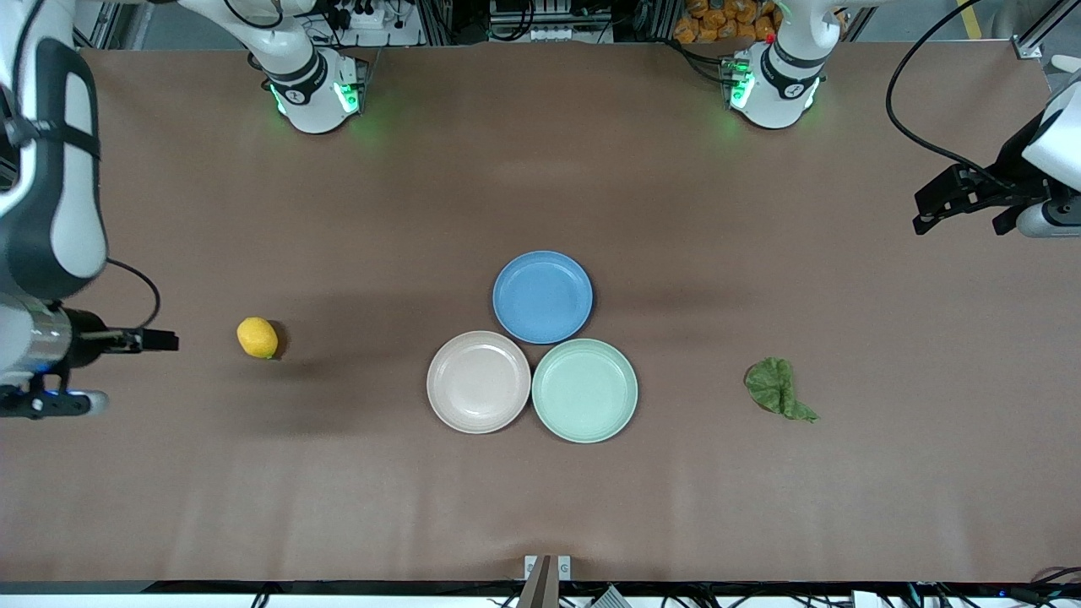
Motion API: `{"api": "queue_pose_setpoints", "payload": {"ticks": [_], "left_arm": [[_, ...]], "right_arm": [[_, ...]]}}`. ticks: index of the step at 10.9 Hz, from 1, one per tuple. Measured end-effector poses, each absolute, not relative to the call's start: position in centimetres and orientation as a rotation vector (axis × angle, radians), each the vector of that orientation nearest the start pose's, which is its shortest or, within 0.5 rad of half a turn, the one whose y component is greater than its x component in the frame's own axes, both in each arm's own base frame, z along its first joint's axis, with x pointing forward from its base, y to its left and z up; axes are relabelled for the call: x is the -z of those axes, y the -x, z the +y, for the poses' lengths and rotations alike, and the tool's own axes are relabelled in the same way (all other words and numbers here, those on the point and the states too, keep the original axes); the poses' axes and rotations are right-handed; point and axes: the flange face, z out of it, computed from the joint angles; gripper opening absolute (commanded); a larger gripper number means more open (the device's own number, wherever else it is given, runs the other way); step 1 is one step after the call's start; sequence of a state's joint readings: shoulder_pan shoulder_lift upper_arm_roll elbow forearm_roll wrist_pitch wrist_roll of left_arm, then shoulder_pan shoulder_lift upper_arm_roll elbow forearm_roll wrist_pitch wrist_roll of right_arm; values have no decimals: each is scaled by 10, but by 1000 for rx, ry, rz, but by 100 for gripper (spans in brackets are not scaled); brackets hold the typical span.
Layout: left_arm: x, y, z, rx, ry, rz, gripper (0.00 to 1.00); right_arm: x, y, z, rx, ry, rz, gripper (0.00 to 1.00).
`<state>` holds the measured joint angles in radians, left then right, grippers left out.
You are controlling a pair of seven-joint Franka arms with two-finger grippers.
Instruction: Pick lemon and lettuce from plates
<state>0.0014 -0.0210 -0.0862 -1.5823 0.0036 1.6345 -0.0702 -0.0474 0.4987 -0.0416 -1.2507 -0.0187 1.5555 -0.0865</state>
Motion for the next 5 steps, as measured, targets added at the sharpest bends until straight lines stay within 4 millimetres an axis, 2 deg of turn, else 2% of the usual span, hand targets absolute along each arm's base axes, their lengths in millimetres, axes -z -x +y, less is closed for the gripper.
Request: {"api": "queue_pose_setpoints", "payload": {"ticks": [2, 5], "left_arm": [[-637, -553, -47, 117, 3140, 22, 100], [-637, -553, -46, 119, 3140, 21, 100]], "right_arm": [[-495, -668, -58, -266, 3154, 5, 100], [-532, -647, -58, -231, 3155, 10, 100]]}}
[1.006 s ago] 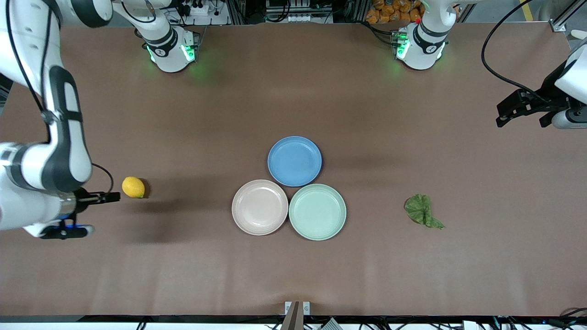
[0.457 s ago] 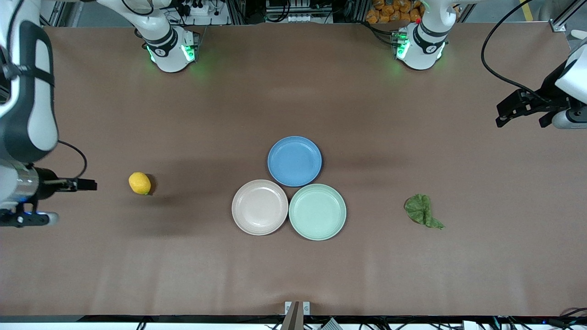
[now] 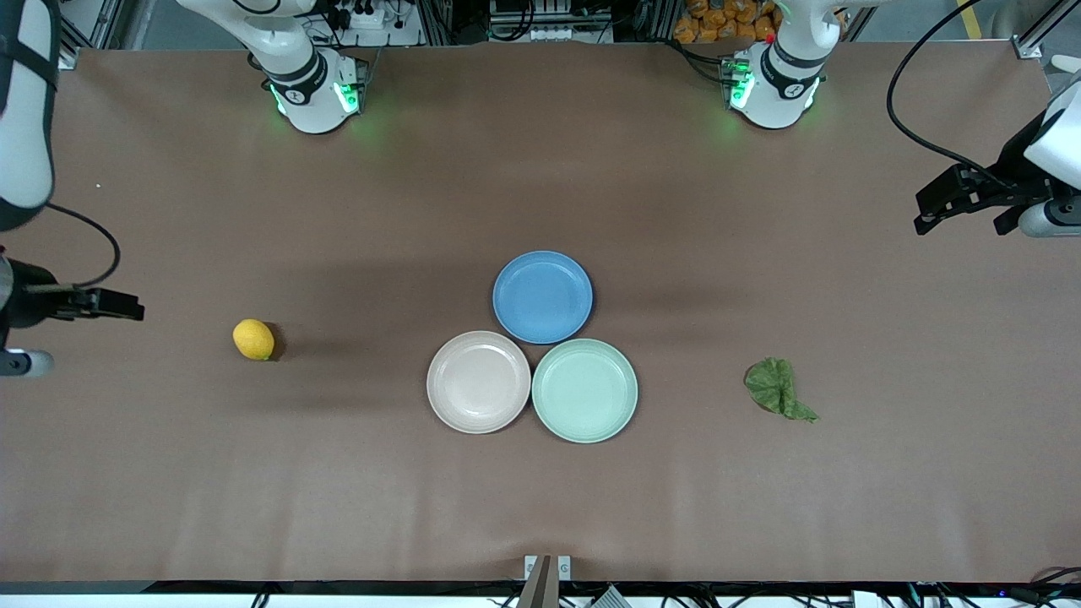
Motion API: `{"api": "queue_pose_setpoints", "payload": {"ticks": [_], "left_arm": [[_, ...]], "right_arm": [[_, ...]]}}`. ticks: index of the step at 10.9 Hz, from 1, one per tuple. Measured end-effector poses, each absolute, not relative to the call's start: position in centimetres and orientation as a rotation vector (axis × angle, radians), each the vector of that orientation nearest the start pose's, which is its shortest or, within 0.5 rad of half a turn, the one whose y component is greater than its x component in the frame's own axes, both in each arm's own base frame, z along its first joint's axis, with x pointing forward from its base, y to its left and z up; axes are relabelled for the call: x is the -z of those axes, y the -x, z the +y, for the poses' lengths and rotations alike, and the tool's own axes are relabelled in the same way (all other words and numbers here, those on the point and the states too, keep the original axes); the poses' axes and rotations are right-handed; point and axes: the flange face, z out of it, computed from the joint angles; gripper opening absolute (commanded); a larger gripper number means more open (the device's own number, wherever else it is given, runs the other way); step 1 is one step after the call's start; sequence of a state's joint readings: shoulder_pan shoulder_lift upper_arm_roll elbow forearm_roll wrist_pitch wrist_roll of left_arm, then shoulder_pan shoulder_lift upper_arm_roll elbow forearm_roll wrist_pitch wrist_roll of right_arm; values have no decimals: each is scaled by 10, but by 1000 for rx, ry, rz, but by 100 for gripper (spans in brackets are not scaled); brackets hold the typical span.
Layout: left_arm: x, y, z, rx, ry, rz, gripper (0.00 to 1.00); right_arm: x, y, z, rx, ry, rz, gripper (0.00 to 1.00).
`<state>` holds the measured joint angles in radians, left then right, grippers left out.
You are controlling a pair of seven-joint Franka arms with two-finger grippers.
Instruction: Pick lemon and lettuce from plates
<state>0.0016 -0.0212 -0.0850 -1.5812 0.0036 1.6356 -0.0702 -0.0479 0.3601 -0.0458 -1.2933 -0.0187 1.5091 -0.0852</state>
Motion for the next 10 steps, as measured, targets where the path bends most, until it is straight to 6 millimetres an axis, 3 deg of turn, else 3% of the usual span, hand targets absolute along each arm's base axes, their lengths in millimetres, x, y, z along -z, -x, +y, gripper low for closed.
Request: {"api": "queue_pose_setpoints", "payload": {"ticks": [4, 10], "left_arm": [[-638, -553, -46, 121, 3140, 19, 100], [-640, -553, -44, 134, 3140, 15, 100]], "right_arm": [[-572, -610, -56, -188, 3154, 12, 100], [-599, -577, -48, -188, 3149, -6, 100]]}}
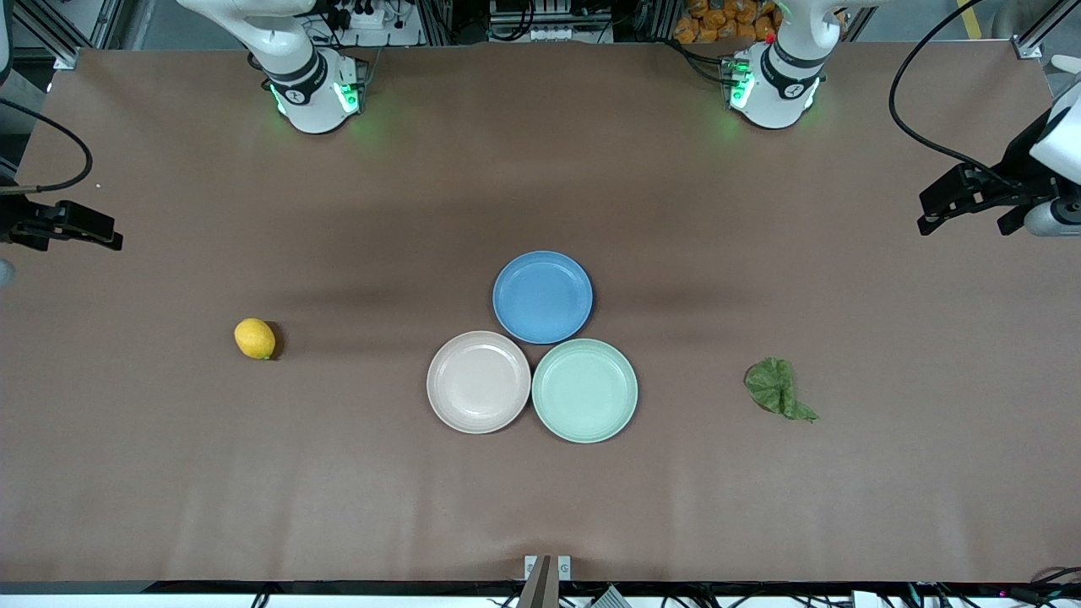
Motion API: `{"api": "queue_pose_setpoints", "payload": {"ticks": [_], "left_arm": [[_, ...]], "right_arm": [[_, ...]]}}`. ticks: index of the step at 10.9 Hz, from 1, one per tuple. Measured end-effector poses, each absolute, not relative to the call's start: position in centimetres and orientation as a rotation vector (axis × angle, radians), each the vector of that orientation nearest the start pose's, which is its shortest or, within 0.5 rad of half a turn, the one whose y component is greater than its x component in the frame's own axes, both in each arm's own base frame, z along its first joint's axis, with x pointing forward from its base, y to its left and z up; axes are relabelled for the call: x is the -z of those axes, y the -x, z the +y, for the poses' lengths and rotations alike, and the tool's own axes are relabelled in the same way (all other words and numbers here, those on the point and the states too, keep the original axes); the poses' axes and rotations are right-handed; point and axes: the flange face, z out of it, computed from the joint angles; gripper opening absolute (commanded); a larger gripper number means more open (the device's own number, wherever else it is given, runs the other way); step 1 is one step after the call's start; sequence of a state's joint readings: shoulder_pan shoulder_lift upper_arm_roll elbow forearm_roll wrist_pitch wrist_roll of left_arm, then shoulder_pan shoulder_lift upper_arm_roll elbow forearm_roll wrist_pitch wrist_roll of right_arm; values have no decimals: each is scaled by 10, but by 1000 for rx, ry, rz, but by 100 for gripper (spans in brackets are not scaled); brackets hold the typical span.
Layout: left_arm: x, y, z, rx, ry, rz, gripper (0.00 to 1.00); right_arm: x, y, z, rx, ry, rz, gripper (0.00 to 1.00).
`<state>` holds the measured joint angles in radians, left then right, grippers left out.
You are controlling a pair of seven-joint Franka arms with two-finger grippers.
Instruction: Pick lemon and lettuce from plates
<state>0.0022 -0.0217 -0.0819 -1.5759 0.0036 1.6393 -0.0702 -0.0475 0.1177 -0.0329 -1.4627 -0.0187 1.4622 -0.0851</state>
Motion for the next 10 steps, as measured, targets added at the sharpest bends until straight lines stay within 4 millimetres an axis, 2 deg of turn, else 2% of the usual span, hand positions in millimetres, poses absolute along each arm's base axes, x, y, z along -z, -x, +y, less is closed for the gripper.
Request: {"api": "queue_pose_setpoints", "payload": {"ticks": [6, 10], "left_arm": [[-643, -553, -46, 142, 3164, 12, 100], [-643, -553, -46, 142, 3164, 12, 100]], "right_arm": [[-609, -577, -36, -138, 3153, -35, 100], [-617, -578, -24, -109, 3172, 149, 100]]}}
